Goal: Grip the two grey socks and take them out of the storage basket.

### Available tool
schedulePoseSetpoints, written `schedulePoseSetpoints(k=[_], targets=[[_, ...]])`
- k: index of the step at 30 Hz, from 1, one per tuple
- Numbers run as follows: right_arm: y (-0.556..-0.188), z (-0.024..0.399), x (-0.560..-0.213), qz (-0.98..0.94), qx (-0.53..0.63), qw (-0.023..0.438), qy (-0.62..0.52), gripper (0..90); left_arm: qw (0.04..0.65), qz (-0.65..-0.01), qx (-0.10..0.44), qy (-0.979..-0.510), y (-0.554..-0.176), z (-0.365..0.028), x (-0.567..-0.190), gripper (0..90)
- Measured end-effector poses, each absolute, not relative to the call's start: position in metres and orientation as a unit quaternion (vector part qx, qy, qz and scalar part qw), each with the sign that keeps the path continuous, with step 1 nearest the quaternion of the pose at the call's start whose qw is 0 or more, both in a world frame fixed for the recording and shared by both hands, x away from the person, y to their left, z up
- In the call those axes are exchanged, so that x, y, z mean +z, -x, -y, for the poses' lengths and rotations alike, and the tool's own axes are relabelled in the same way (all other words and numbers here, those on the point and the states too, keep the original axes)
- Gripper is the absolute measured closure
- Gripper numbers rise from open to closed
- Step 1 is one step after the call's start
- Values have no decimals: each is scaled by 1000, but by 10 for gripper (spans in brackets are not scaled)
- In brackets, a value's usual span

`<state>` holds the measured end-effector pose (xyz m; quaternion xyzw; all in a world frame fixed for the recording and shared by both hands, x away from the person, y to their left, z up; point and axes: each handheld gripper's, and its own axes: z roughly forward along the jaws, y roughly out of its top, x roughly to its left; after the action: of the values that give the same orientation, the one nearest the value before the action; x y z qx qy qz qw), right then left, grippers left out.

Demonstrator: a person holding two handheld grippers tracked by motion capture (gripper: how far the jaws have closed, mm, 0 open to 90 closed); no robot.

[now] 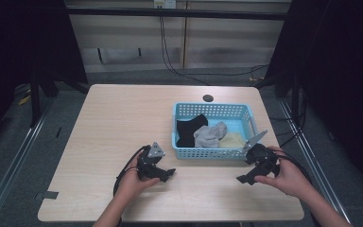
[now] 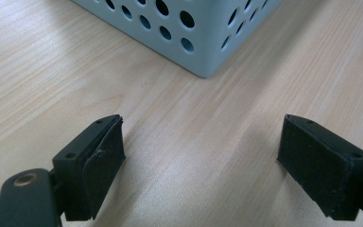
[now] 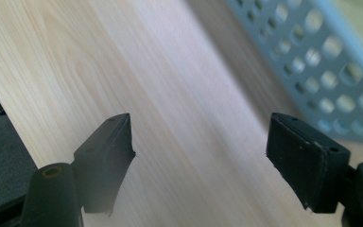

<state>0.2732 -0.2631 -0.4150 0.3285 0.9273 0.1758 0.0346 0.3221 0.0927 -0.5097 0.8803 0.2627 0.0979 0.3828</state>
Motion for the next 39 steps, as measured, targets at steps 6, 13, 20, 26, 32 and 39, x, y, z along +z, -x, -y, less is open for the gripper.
schedulePoseSetpoints(k=[6, 13, 20, 26, 32, 39], targets=[[-296, 247, -391, -930, 179, 50, -317, 233, 382, -262, 98, -881, -322, -93, -510, 146], [-327, 229, -371, -928, 183, 71, -317, 233, 382, -262, 98, -881, -322, -93, -510, 146], [-372, 204, -372, -921, 178, 78, -337, 236, 387, -266, 98, -878, -322, -92, -510, 146], [-398, 189, -389, -920, 163, 71, -349, 252, 386, -265, 99, -878, -322, -92, -510, 146], [-407, 172, -413, -924, 149, 48, -349, 268, 386, -265, 99, -878, -322, -92, -510, 146], [-410, 163, -433, -929, 128, 40, -344, 305, 387, -266, 98, -878, -322, -92, -510, 146]])
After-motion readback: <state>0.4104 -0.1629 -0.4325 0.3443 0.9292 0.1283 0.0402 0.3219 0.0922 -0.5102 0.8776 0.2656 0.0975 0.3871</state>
